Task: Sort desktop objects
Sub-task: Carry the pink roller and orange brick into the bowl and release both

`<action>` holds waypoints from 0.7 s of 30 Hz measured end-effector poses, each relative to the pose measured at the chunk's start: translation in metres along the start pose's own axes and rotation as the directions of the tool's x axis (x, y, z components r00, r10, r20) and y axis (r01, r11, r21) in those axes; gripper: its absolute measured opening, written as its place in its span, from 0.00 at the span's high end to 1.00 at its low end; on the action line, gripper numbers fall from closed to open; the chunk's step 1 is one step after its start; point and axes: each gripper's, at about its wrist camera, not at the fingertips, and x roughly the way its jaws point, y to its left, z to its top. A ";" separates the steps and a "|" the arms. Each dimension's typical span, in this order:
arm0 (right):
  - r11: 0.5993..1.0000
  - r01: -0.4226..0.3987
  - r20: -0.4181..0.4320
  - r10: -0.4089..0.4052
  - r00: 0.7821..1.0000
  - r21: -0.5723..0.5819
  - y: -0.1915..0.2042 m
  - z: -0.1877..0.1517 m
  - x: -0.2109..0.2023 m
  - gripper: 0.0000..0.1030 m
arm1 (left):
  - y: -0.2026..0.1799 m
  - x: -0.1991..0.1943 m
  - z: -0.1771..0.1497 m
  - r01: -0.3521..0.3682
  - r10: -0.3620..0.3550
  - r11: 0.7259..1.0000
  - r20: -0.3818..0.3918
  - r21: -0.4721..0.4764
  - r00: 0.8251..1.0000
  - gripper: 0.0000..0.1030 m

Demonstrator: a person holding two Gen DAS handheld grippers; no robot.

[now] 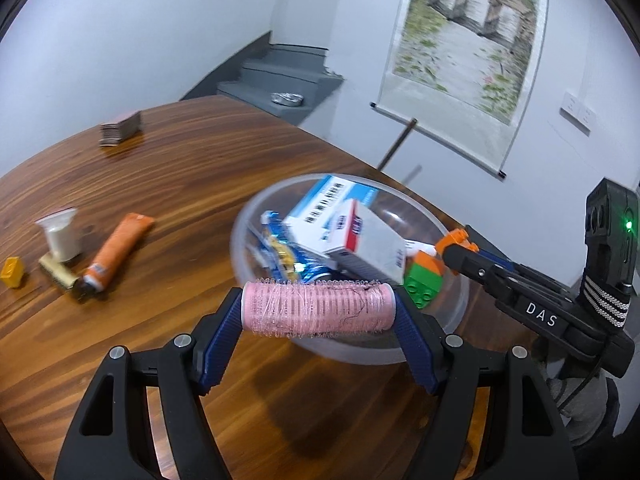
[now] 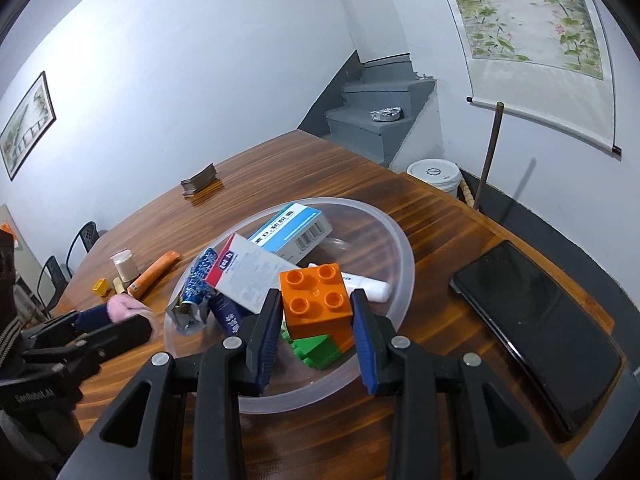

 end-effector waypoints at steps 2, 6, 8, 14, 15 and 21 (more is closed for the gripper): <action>1.000 0.004 0.005 -0.004 1.000 0.006 -0.004 0.002 0.000 0.63 | -0.006 0.008 0.002 0.014 -0.013 1.000 -0.013 0.014 1.000 0.27; 1.000 0.010 0.010 -0.010 1.000 0.020 -0.011 0.005 0.003 0.63 | -0.014 0.019 0.004 0.032 -0.031 0.999 -0.024 0.038 0.999 0.27; 1.000 0.011 0.012 -0.011 1.000 0.025 -0.014 0.007 0.004 0.63 | -0.015 0.024 0.005 0.036 -0.035 0.998 -0.030 0.042 0.999 0.27; 1.000 0.008 0.017 -0.008 1.000 0.026 -0.017 0.013 0.010 0.63 | -0.022 0.033 0.006 0.050 -0.048 0.996 -0.034 0.076 0.998 0.27; 1.000 0.007 0.018 -0.008 1.000 0.026 -0.017 0.015 0.012 0.63 | -0.023 0.033 0.007 0.053 -0.050 0.995 -0.032 0.081 0.998 0.27; 1.000 0.006 0.024 -0.006 1.000 0.020 -0.017 0.024 0.021 0.63 | -0.027 0.036 0.008 0.078 -0.076 0.992 -0.026 0.099 0.997 0.23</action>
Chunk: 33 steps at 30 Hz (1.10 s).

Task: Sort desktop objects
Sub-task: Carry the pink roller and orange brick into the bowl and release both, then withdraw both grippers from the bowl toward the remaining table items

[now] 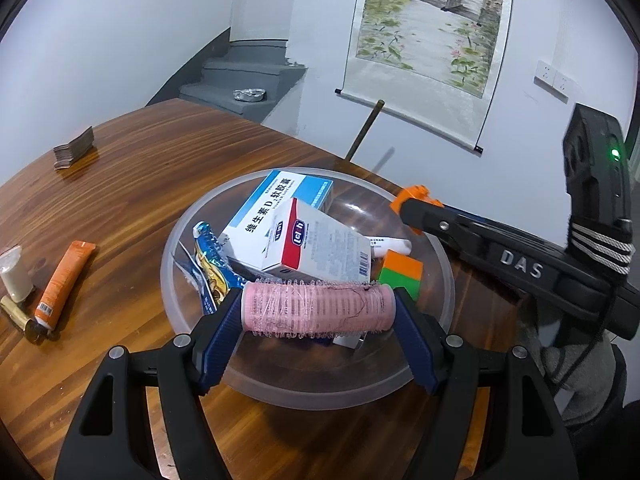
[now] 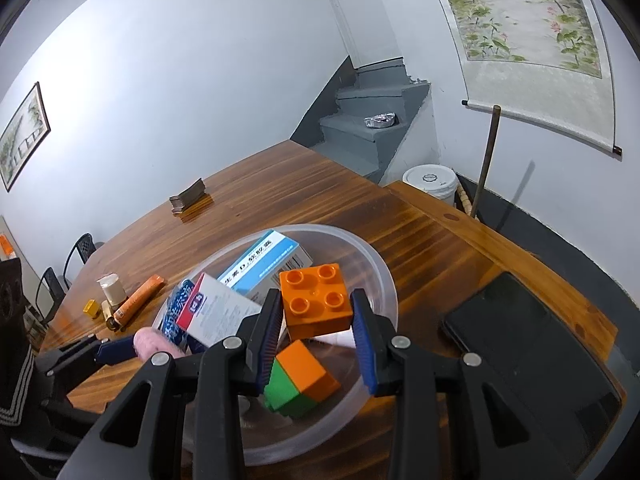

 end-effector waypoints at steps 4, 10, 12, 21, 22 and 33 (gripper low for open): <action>1.000 0.001 -0.002 -0.001 1.000 0.025 -0.003 0.003 0.006 0.62 | 0.004 0.001 0.001 0.036 -0.036 0.999 0.000 -0.015 0.999 0.17; 0.998 0.005 -0.001 -0.005 1.000 0.059 -0.006 0.002 0.007 0.52 | 0.006 -0.001 0.001 0.037 -0.037 0.999 0.001 -0.033 0.999 0.17; 0.998 0.005 0.001 -0.005 1.000 0.056 -0.005 0.002 0.005 0.50 | 0.008 -0.002 0.001 0.036 -0.036 0.999 0.003 -0.039 0.999 0.17; 0.999 -0.010 0.008 0.009 1.000 0.047 0.007 -0.001 0.001 0.46 | 0.017 -0.026 0.004 0.054 -0.048 0.995 0.073 -0.089 0.996 0.17; 0.999 -0.013 0.009 0.013 1.000 0.042 0.010 -0.002 0.001 0.46 | 0.020 -0.028 0.005 0.047 -0.039 0.994 0.079 -0.097 0.996 0.17; 0.997 -0.070 0.027 0.071 0.997 -0.028 0.053 -0.001 -0.006 0.46 | 0.069 -0.052 0.000 -0.050 0.079 0.971 0.117 -0.232 0.990 0.17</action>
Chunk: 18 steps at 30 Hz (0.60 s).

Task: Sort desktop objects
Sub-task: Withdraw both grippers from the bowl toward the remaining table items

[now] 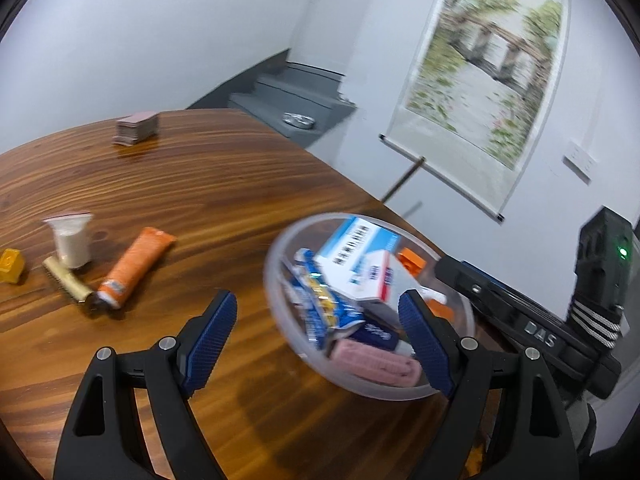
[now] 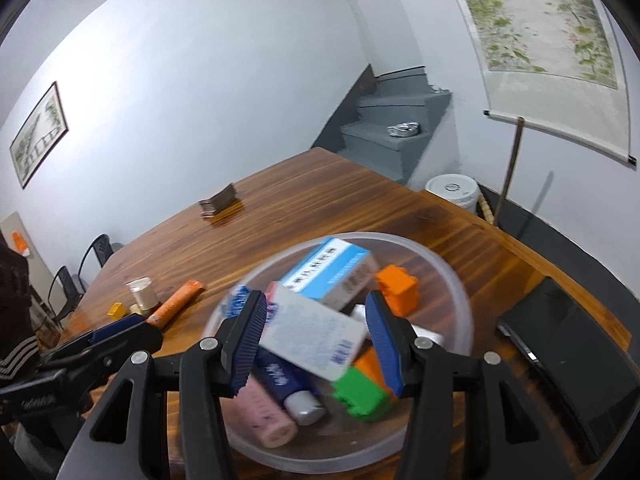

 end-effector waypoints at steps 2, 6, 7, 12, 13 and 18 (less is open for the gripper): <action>1.000 -0.022 -0.003 0.022 1.000 -0.016 0.011 -0.001 0.002 0.46 | 0.010 -0.004 0.000 -0.023 0.023 1.000 0.007 -0.017 1.000 0.17; 0.997 -0.064 -0.020 0.064 0.998 -0.049 0.033 -0.004 0.006 0.46 | 0.034 -0.013 -0.001 -0.073 0.074 0.996 0.016 -0.058 0.997 0.17; 0.995 -0.076 -0.025 0.075 0.997 -0.060 0.039 -0.005 0.008 0.46 | 0.038 -0.015 -0.002 -0.084 0.085 0.994 0.018 -0.067 0.996 0.17; 0.986 -0.124 -0.054 0.119 0.991 -0.109 0.069 -0.010 0.015 0.46 | 0.067 -0.025 -0.007 -0.143 0.146 0.984 0.023 -0.111 0.989 0.17; 0.984 -0.133 -0.058 0.127 0.990 -0.118 0.076 -0.011 0.017 0.45 | 0.073 -0.028 -0.008 -0.155 0.159 0.980 0.023 -0.122 0.987 0.17; 0.974 -0.166 -0.082 0.154 0.985 -0.155 0.102 -0.014 0.026 0.45 | 0.102 -0.040 -0.010 -0.202 0.209 0.966 0.024 -0.163 0.978 0.17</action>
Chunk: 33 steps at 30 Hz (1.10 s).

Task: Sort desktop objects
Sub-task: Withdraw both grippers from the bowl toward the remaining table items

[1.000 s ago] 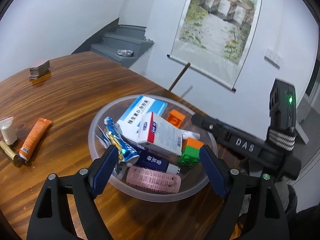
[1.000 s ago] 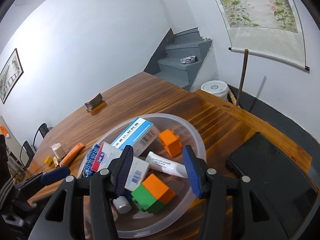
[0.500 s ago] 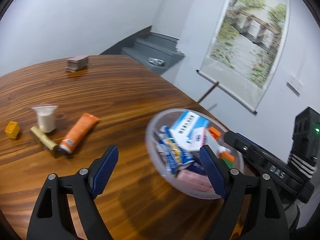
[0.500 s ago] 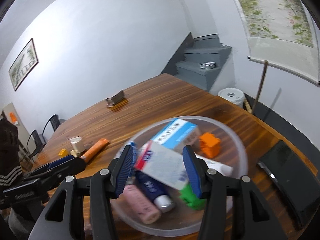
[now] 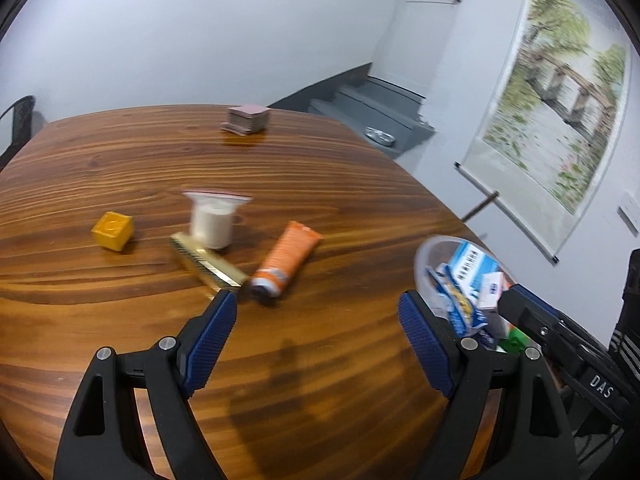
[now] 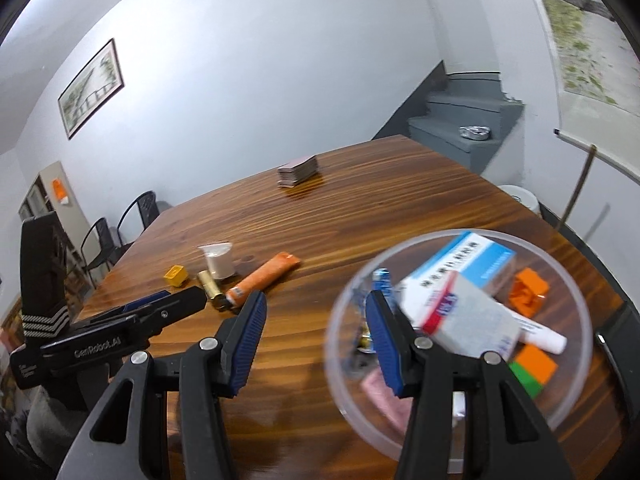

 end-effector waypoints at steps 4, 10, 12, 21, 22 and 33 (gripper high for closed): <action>1.000 -0.018 -0.035 0.017 0.999 -0.024 0.016 0.000 0.013 0.42 | 0.025 -0.006 0.001 -0.053 0.053 0.999 0.002 -0.012 0.999 0.17; 0.996 -0.054 -0.107 0.047 0.993 -0.065 0.041 -0.007 0.040 0.41 | 0.070 -0.008 0.007 -0.132 0.132 0.989 -0.006 -0.065 0.991 0.17; 0.996 -0.059 -0.130 0.049 0.990 -0.069 0.045 -0.007 0.048 0.41 | 0.086 -0.007 0.009 -0.155 0.155 0.984 -0.015 -0.082 0.988 0.17; 0.993 -0.062 -0.198 0.041 0.979 -0.097 0.062 -0.003 0.081 0.41 | 0.130 0.013 0.028 -0.231 0.228 0.971 -0.054 -0.063 0.972 0.17; 0.993 -0.063 -0.205 0.042 0.978 -0.097 0.063 -0.002 0.084 0.41 | 0.132 0.015 0.029 -0.231 0.228 0.971 -0.058 -0.057 0.972 0.17; 0.995 -0.041 -0.229 0.020 0.973 -0.090 0.075 0.012 0.117 0.41 | 0.148 0.054 0.047 -0.238 0.234 0.971 -0.121 -0.013 0.965 0.17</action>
